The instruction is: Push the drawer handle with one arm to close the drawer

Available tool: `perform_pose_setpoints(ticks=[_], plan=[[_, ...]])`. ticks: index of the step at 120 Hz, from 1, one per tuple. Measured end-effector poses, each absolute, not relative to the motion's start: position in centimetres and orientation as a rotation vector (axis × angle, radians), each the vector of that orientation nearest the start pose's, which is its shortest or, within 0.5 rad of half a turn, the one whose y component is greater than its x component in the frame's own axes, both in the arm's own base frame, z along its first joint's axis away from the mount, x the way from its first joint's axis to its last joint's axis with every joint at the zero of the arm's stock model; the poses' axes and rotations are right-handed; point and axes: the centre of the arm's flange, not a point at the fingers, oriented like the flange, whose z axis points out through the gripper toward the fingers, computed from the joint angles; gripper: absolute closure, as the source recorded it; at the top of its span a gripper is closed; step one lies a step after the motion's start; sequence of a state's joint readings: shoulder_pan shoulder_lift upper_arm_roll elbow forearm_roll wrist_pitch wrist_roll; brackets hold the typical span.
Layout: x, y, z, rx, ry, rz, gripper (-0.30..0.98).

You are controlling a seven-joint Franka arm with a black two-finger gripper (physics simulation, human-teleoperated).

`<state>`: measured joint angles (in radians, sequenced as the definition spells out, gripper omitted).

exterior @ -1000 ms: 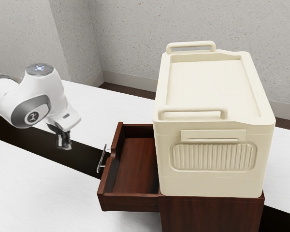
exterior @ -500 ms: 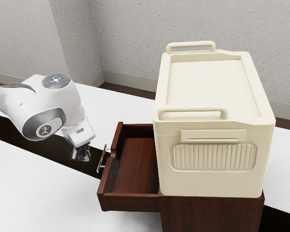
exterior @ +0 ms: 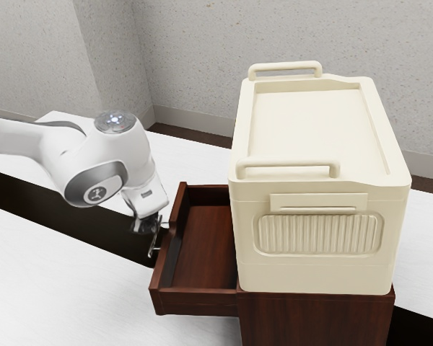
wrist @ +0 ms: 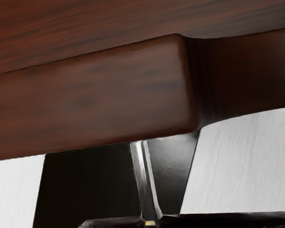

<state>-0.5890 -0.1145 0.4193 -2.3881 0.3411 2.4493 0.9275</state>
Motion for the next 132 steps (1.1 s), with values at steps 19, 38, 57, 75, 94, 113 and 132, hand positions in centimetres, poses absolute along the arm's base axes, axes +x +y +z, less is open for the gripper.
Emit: perform_pose_setpoints(ticks=[19,38,57,75,94,113,132], plan=[[49.2,-9.7,37.8,-2.243,1.818,-0.175,0.75],[49.4,-10.9,38.2,-2.219,1.828,-0.236,0.73],[49.5,-12.0,38.2,-2.198,1.830,-0.305,0.72],[49.2,-13.7,38.2,-2.211,1.835,-0.366,0.72],[49.3,-14.8,38.0,-2.305,1.792,-0.427,0.72],[49.8,-15.3,37.5,-2.349,1.740,-0.487,0.73],[49.8,-16.9,37.5,-2.342,1.725,-0.578,0.72]])
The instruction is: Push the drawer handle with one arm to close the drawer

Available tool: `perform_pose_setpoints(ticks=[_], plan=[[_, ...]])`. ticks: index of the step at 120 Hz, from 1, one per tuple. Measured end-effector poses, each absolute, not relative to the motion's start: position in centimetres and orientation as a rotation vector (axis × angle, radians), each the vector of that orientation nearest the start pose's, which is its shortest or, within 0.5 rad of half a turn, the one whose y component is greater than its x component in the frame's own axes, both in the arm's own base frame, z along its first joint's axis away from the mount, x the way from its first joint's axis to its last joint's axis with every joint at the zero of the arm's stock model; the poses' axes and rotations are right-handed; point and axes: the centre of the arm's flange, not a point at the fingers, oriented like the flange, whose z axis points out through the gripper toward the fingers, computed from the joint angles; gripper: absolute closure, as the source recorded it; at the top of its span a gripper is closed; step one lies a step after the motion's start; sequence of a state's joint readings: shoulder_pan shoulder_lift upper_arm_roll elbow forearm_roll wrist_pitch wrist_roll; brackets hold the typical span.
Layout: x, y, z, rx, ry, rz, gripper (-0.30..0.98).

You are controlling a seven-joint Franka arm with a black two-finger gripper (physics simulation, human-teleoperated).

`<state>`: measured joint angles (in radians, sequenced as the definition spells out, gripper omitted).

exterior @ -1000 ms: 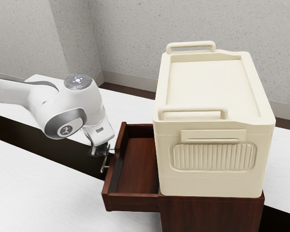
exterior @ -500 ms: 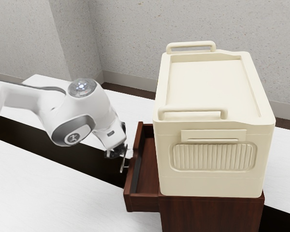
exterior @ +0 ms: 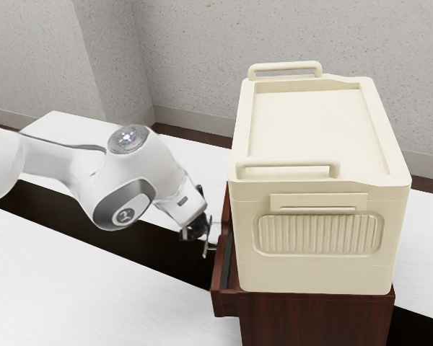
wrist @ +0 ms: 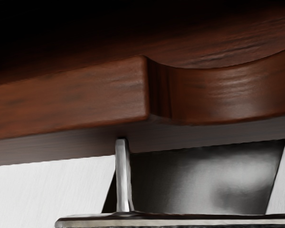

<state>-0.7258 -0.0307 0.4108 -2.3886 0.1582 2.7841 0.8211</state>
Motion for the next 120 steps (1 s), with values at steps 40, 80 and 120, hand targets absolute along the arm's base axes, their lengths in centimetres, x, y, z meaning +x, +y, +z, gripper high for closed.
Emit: perform_pose_setpoints(ticks=[40,80,120], plan=[[50.2,-19.4,37.3,-2.310,1.671,-0.784,0.72],[48.1,-19.0,40.4,-2.413,1.662,-0.716,0.72],[52.7,-11.3,48.0,-2.514,1.448,-0.614,0.72]])
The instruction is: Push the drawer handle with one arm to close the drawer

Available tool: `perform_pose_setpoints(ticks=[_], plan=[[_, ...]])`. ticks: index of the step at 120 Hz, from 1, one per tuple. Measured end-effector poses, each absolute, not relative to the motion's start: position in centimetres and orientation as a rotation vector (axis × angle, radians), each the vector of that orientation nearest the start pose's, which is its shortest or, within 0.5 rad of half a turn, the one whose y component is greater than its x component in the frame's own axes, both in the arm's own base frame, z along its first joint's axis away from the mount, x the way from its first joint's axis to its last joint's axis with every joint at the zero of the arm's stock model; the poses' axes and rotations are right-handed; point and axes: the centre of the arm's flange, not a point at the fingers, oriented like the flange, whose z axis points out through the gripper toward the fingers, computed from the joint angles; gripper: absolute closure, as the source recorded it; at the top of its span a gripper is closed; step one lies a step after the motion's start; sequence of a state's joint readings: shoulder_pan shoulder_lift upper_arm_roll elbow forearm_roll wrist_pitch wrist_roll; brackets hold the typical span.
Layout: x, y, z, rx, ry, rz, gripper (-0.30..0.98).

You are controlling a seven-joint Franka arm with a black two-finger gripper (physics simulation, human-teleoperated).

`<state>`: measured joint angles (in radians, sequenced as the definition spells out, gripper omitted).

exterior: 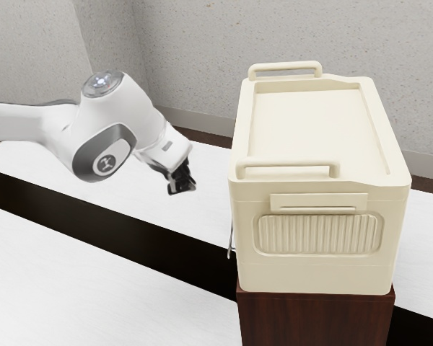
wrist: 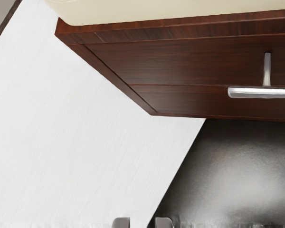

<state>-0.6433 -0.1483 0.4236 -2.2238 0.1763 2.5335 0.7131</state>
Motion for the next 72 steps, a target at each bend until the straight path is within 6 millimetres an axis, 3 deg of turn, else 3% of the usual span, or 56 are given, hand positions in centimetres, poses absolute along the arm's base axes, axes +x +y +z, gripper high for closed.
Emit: perform_pose_setpoints(ticks=[17,35,51,72], plan=[[56.7,-4.6,53.0,-2.587,1.230,-0.513,0.71],[58.8,0.9,56.1,-2.692,1.006,-0.392,0.70],[58.5,5.5,59.4,-2.796,0.776,-0.284,0.59],[56.6,10.9,59.1,-2.914,0.497,-0.115,0.26]])
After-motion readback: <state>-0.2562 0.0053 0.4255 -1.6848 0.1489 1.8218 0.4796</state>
